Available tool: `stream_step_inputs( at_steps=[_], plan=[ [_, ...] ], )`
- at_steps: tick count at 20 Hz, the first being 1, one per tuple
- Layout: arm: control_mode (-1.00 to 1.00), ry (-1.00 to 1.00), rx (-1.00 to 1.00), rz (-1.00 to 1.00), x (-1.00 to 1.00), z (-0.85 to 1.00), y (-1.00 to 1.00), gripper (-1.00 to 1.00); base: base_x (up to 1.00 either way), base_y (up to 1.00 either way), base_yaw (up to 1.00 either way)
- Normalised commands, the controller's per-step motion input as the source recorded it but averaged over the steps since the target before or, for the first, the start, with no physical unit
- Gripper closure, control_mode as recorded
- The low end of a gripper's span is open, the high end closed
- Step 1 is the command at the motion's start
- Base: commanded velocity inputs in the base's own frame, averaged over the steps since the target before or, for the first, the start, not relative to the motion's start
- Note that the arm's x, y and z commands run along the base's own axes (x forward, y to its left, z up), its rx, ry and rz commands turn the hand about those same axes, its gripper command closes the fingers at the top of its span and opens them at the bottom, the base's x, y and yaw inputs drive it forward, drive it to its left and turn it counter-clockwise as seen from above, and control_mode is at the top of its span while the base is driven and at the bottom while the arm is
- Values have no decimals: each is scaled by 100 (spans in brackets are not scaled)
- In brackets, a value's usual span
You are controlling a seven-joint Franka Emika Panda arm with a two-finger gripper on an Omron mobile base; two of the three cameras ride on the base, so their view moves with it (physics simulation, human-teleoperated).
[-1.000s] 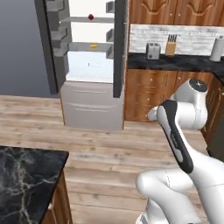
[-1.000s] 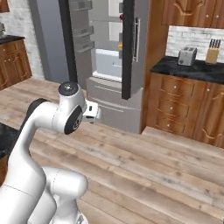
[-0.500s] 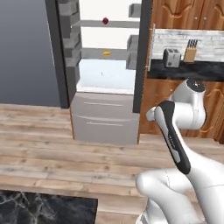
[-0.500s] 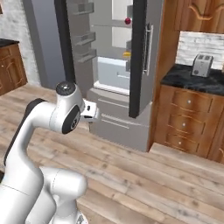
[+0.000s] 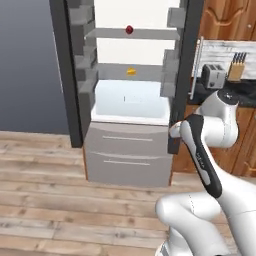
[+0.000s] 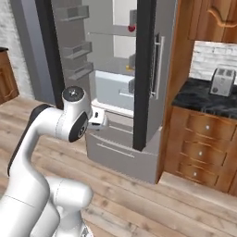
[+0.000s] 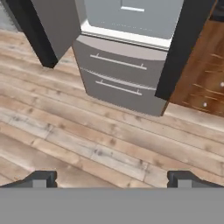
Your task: Take the cheese, fish, and bell pepper from the fridge and place them on the plate on the dining counter to create an appetizer plate.
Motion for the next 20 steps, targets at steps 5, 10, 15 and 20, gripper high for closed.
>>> stream_step_inputs(
  at_steps=[5, 10, 15, 20],
  plan=[
    [100, 0, 0, 0, 0, 0, 0, -100, 100, 60, -18],
    [100, 0, 0, 0, 0, 0, 0, -100, 100, 9, -35],
    [100, 0, 0, 0, 0, 0, 0, -100, 100, 84, -38],
    [100, 0, 0, 0, 0, 0, 0, -100, 96, 100, -38]
  ],
)
